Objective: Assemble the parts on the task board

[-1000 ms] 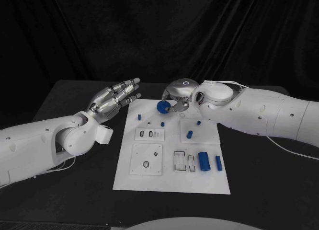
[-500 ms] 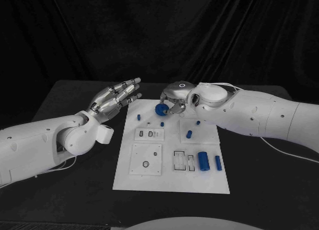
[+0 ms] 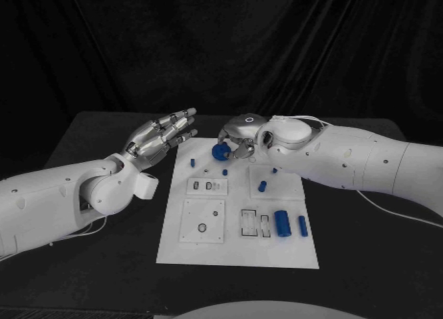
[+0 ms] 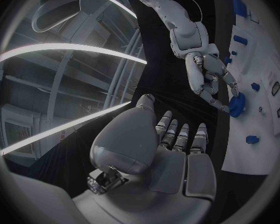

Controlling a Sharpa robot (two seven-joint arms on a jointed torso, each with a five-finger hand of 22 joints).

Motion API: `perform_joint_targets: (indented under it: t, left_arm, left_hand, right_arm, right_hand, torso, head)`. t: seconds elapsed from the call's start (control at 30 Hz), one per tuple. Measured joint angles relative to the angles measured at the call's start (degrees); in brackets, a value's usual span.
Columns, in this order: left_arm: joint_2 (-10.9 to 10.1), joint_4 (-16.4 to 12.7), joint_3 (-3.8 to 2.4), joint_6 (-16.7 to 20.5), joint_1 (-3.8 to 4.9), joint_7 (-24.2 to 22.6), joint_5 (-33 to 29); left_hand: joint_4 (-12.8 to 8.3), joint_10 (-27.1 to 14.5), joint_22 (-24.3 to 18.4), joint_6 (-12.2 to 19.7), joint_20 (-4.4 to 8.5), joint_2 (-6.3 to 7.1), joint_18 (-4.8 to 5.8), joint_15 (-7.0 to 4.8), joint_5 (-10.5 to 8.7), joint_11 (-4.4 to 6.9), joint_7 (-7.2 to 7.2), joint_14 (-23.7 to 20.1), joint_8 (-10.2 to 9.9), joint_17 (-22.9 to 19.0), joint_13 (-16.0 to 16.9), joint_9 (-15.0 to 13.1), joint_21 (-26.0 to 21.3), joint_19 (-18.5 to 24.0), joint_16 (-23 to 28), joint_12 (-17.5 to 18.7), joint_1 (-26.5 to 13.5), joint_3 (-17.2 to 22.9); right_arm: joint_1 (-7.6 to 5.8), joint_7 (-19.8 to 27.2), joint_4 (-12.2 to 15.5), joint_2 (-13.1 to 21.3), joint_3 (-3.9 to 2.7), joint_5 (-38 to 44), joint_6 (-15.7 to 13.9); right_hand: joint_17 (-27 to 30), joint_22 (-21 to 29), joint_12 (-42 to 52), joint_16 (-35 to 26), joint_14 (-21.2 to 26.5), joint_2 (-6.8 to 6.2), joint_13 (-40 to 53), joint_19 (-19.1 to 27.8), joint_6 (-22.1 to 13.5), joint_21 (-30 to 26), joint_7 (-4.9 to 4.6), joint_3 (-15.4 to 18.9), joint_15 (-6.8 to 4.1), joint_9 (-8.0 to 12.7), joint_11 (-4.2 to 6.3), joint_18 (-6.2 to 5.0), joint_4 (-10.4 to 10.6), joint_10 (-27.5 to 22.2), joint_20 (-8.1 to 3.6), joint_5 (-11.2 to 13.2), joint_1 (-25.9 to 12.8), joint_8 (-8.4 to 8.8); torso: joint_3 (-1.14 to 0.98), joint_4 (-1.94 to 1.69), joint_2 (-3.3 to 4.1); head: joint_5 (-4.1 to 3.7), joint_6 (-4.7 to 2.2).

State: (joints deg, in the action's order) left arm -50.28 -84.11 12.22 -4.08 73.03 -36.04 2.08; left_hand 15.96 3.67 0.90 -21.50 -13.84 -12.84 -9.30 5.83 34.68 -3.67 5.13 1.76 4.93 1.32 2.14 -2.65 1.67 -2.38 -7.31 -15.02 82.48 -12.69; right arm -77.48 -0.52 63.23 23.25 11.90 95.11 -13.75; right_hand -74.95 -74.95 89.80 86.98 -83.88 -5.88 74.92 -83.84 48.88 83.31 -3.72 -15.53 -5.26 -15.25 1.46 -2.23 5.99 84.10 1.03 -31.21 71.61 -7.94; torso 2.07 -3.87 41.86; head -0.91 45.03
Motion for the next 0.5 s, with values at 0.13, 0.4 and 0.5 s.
perform_joint_targets:
  t: [0.13,0.4,0.5]
  left_arm:
    - [0.02,0.12,0.0,-0.06,0.0,0.06,0.0]
    - [0.16,0.25,0.0,-0.2,-0.05,0.2,0.0]
    - [0.22,0.31,0.0,-0.24,-0.07,0.24,0.0]
  left_hand:
    - [0.0,0.0,0.0,0.0,0.0,0.0,0.0,0.0,0.0,0.0,0.0,0.0,0.0,0.0,0.0,0.0,0.0,0.0,0.0,0.0,0.0,0.0]
    - [0.0,0.2,0.0,0.0,0.0,-0.23,0.0,0.0,0.0,-0.2,0.0,0.0,0.0,0.0,0.0,0.0,0.0,0.0,0.0,0.0,0.23,0.0]
    - [0.0,0.08,0.01,0.0,0.0,-0.23,0.0,0.0,0.0,-0.32,0.0,0.0,0.0,0.0,0.0,0.0,0.0,0.0,0.0,0.0,0.23,0.0]
  right_arm:
    - [0.01,0.03,-0.15,-0.16,0.0,0.0,0.14]
    - [0.11,0.03,-0.41,-0.47,-0.01,-0.01,0.56]
    - [0.17,0.04,-0.44,-0.54,-0.01,-0.01,0.69]
  right_hand:
    - [0.0,0.0,0.0,-0.26,0.0,-0.01,0.0,0.0,-1.74,-0.33,0.11,-0.21,0.0,0.79,0.0,0.0,-0.03,0.0,0.0,0.72,-0.02,1.37]
    - [0.01,0.01,0.0,-0.68,0.0,-0.07,0.0,0.0,-5.22,-0.89,0.76,-0.61,0.0,2.79,0.21,0.0,-0.29,-0.21,0.0,2.86,-0.84,4.02]
    - [0.01,0.01,0.0,-0.68,0.0,-0.07,-0.01,0.0,-5.9,-0.89,0.86,-0.61,0.0,3.3,0.43,0.0,-0.3,0.01,0.0,3.52,-0.84,4.02]
  torso:
    - [0.02,-0.02,0.0]
    - [0.02,0.0,-0.01]
    - [0.01,0.01,-0.01]
  head:
    - [-0.02,-0.01]
    - [0.01,0.07]
    - [0.02,0.07]
